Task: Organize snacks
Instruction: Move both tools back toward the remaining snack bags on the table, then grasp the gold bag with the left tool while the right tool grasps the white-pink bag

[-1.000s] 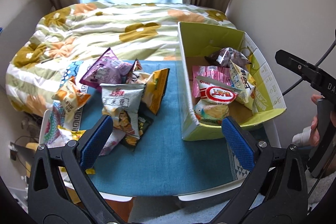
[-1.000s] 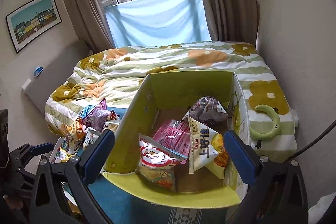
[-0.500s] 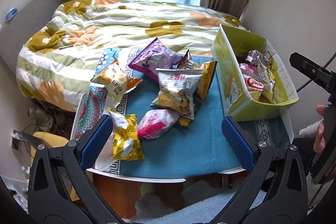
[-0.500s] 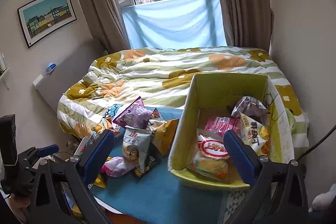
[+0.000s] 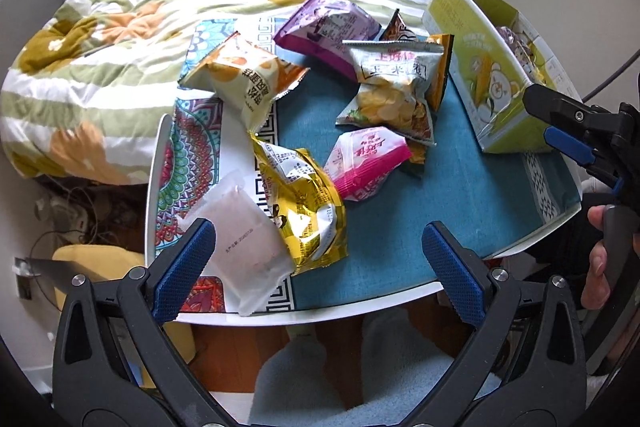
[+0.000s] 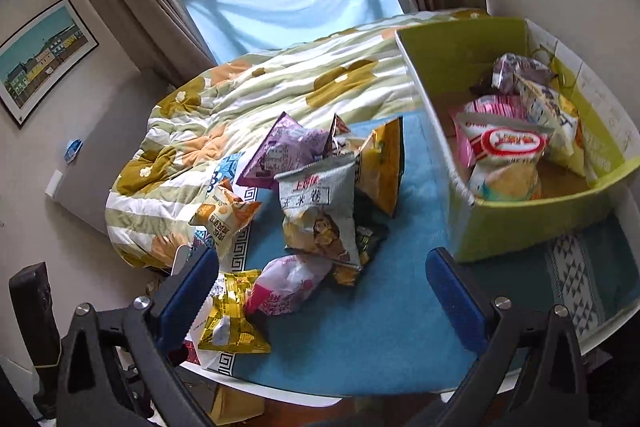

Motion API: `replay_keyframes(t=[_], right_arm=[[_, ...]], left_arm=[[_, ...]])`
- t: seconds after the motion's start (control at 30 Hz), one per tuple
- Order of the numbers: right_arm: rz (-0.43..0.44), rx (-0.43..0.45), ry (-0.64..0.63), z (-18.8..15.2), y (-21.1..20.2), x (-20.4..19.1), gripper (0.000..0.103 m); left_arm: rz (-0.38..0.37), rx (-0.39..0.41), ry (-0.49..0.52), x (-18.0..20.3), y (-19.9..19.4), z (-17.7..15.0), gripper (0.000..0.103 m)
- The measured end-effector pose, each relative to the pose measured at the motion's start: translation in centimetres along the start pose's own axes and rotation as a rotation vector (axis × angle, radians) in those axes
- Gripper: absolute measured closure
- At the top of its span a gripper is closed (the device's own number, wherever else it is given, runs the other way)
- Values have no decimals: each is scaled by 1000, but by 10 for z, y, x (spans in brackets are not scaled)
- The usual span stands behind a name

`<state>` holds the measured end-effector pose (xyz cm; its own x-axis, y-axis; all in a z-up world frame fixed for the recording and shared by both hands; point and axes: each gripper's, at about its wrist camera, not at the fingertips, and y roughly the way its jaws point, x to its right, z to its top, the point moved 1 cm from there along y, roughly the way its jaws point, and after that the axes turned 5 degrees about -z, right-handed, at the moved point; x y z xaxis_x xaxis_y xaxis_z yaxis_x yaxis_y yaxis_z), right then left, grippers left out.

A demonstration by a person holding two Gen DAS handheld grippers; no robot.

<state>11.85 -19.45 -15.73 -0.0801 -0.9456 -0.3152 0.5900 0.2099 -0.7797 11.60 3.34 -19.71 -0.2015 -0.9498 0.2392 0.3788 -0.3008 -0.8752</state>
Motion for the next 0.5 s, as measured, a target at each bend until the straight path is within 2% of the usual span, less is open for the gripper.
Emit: replay_keyframes(t=[0.17, 0.37, 0.5], right_arm=[[-34, -61, 42, -21, 30, -11, 0], [-46, -93, 81, -30, 56, -21, 0], [-57, -145, 105, -34, 77, -20, 0]], left_arm=[[-21, -27, 27, -6, 35, 0, 1], [-12, -41, 66, -11, 68, 2, 2], [-10, -56, 51, -20, 83, 1, 10]])
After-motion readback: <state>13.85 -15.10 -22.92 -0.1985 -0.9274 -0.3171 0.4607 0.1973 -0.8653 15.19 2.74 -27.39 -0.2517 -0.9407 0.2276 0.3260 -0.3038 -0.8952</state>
